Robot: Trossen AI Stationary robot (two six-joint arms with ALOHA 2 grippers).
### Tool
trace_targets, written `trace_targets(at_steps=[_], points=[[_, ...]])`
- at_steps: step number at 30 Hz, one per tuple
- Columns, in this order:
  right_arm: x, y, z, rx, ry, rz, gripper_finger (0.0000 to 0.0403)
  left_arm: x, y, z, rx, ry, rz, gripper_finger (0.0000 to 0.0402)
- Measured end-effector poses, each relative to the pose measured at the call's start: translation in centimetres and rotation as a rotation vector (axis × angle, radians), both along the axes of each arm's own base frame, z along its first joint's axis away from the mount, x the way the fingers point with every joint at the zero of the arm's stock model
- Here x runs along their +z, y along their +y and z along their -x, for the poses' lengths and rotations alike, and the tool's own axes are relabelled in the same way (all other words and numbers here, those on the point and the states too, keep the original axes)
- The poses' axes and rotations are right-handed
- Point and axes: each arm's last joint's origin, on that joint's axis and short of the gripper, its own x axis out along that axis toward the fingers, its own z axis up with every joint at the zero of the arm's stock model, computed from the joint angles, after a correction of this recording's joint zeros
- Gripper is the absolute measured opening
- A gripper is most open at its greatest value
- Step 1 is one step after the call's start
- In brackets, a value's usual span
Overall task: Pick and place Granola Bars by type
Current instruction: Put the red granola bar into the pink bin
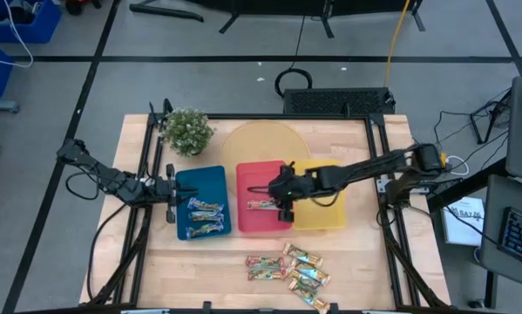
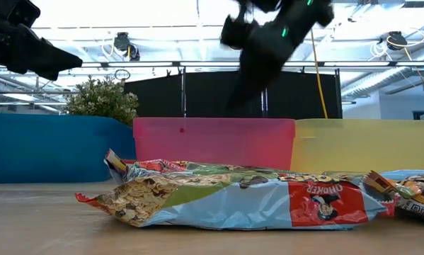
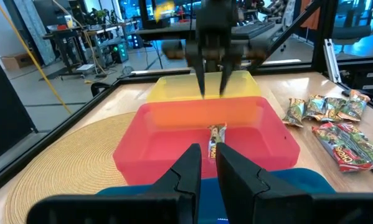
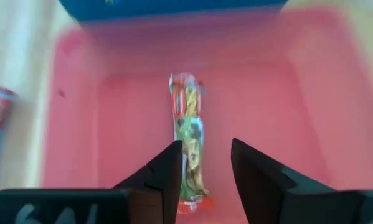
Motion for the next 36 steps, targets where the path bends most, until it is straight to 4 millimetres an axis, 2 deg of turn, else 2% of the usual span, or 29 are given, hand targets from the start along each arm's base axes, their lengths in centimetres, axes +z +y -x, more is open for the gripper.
trace_targets(at_steps=[3, 6, 8, 12, 16, 20, 27, 31, 36], points=[[3.7, 0.2, 1.7, 0.002, -0.114, -0.015, 0.0130, 0.0, 0.0, 0.0, 0.000, 0.000, 0.000, 0.0058], [6.7, 1.5, 3.4, 0.034, -0.213, -0.021, 0.0130, 0.0, 0.0, 0.0, 0.000, 0.000, 0.000, 0.0058], [7.7, 3.0, 4.4, 0.058, -0.243, -0.002, 0.0130, 0.0, 0.0, 0.0, 0.000, 0.000, 0.000, 0.0058], [8.0, 7.1, 5.7, 0.076, -0.271, 0.046, 0.0126, 0.0, 0.0, 0.0, 0.001, 0.000, 0.004, 0.0058], [6.5, 11.6, 6.1, 0.067, -0.282, 0.096, 0.0119, 0.0, 0.0, 0.0, 0.000, 0.000, 0.004, 0.0058], [4.2, 15.0, 5.6, 0.020, -0.274, 0.116, 0.0117, 0.0, 0.0, 0.0, 0.001, 0.000, 0.004, 0.0058], [0.6, 20.6, 2.1, 0.113, -0.187, 0.135, 0.0117, 0.0, 0.0, 0.0, 0.002, -0.002, 0.020, 0.0058], [-1.6, 22.4, 0.2, 0.162, -0.123, 0.123, 0.0116, 0.0, 0.0, 0.0, 0.002, -0.001, 0.021, 0.0058], [-3.6, 22.7, 0.2, 0.172, -0.018, 0.060, 0.0124, 0.0, 0.0, 0.0, 0.003, 0.002, 0.023, 0.0058]])
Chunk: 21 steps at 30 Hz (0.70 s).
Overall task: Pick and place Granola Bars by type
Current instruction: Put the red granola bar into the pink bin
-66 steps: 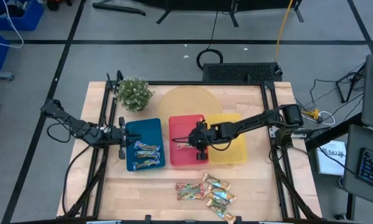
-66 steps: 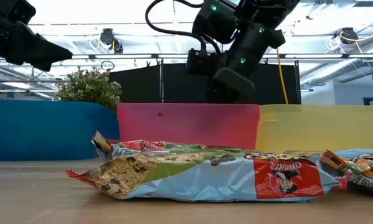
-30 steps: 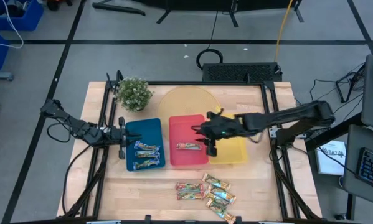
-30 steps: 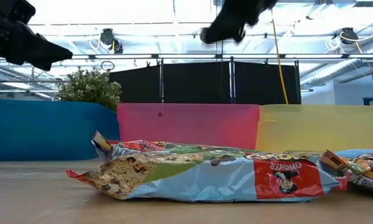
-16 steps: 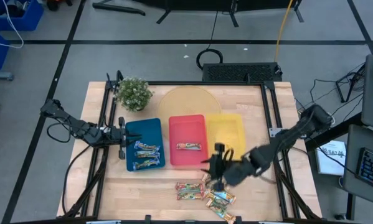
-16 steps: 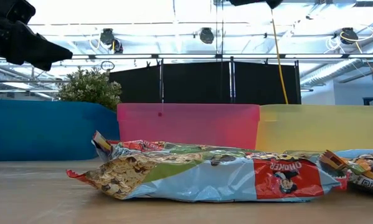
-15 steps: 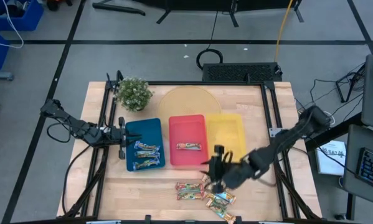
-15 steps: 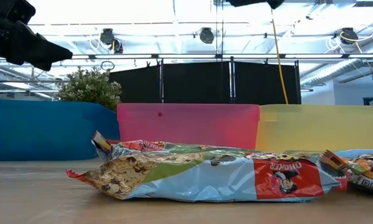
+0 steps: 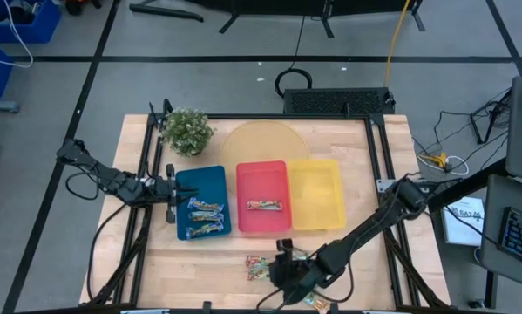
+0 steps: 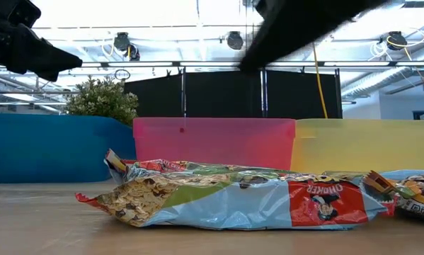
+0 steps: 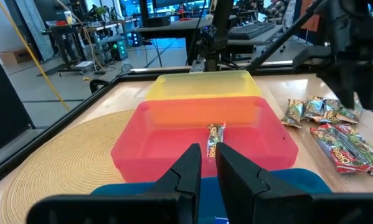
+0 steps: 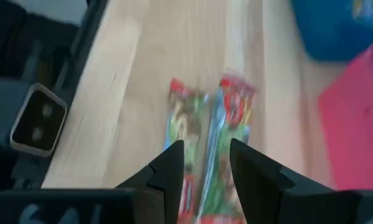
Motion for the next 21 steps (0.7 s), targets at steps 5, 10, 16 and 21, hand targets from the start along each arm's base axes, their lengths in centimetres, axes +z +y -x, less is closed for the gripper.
trace_targets(at_steps=[5, 10, 16, 21], points=[[-0.5, 0.4, 0.3, 0.034, 0.069, -0.071, 0.0136, 0.0, 0.0, 0.0, -0.001, 0.003, -0.001, 0.0058], [-0.5, 1.3, 0.9, 0.076, 0.078, -0.094, 0.0141, 0.0, 0.0, 0.0, -0.001, 0.002, -0.001, 0.0058], [-2.6, 1.3, 1.8, 0.065, -0.004, -0.060, 0.0138, 0.0, 0.0, 0.0, -0.001, 0.002, 0.000, 0.0058], [-4.0, 0.8, 2.3, 0.032, -0.063, -0.029, 0.0138, 0.0, 0.0, 0.0, 0.000, 0.002, 0.004, 0.0058]])
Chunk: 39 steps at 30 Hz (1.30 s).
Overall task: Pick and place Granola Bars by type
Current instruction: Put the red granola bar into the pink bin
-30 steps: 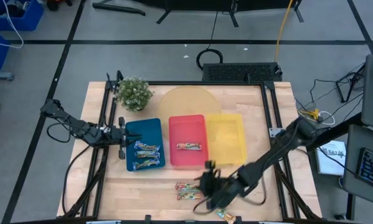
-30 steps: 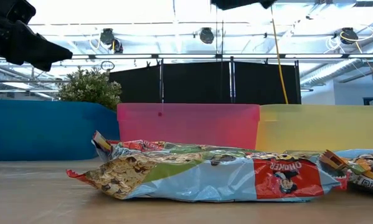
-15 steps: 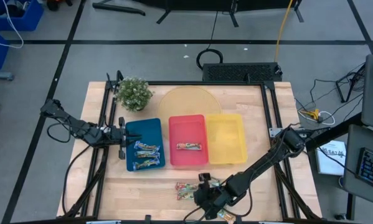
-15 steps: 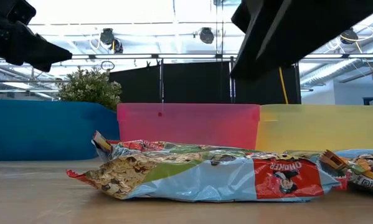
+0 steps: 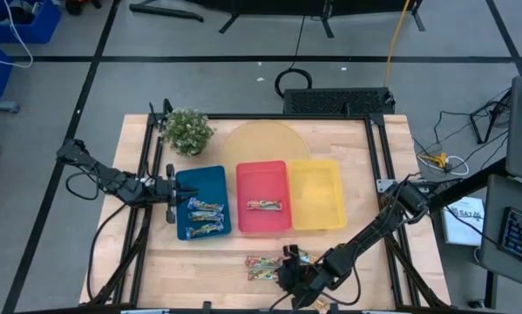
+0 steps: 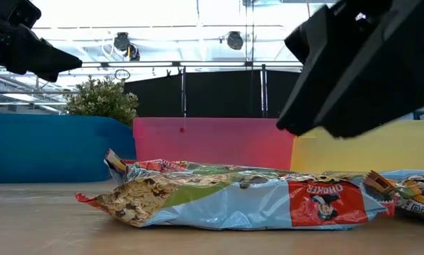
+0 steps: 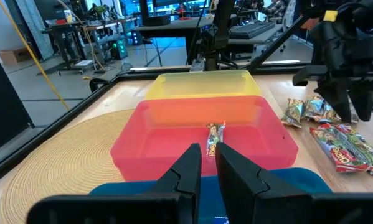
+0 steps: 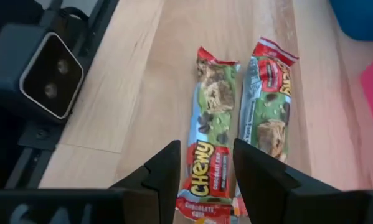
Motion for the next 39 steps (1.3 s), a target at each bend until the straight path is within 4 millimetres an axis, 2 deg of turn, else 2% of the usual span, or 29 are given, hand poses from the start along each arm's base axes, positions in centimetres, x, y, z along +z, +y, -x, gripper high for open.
trace_targets(at_steps=[6, 11, 15, 22, 32, 39], points=[[-0.5, 0.0, 0.1, 0.016, -0.023, -0.037, 0.0137, 0.0, 0.0, 0.0, 0.000, 0.000, 0.000, 0.0058], [-2.6, 0.4, -0.5, 0.042, -0.037, -0.036, 0.0137, 0.0, 0.0, 0.0, 0.000, 0.000, 0.000, 0.0058], [-3.6, -0.1, -1.0, -0.005, -0.027, -0.042, 0.0137, 0.0, 0.0, 0.0, 0.001, 0.001, 0.000, 0.0058], [-3.6, -0.2, -1.2, 0.008, -0.034, -0.033, 0.0137, 0.0, 0.0, 0.0, 0.001, 0.001, 0.002, 0.0058], [-1.5, 0.2, -1.7, 0.068, -0.090, -0.007, 0.0137, 0.0, 0.0, 0.0, 0.000, 0.002, 0.002, 0.0058], [-2.3, -0.3, -1.7, 0.029, -0.052, 0.027, 0.0137, 0.0, 0.0, 0.0, 0.000, 0.002, 0.001, 0.0058]])
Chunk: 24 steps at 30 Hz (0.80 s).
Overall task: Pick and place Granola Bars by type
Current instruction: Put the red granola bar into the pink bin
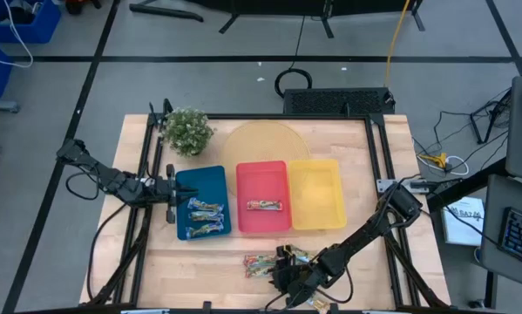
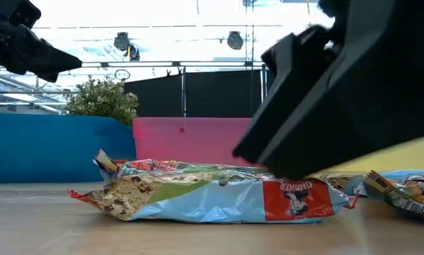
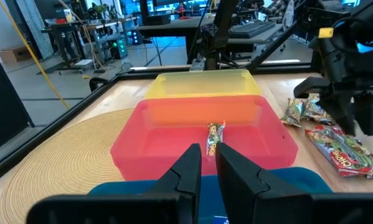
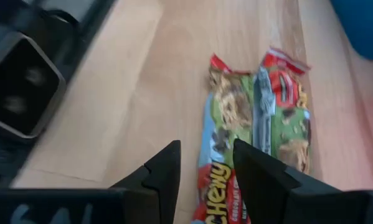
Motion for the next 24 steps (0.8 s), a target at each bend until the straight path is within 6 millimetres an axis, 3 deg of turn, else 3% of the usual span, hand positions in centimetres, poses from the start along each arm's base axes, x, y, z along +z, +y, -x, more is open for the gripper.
trace_targets(at_steps=[10, 20, 24], points=[[-1.1, -0.4, -0.4, -0.012, 0.027, -0.004, 0.0137, -0.1, 0.0, 0.0, 0.001, 0.005, -0.003, 0.0058], [1.7, 0.0, -0.1, 0.042, -0.042, -0.009, 0.0137, -0.1, 0.0, 0.0, 0.001, 0.013, -0.008, 0.0058], [1.6, -0.2, -0.1, 0.036, -0.037, 0.027, 0.0137, -0.2, 0.0, 0.0, 0.001, 0.014, -0.009, 0.0058]])
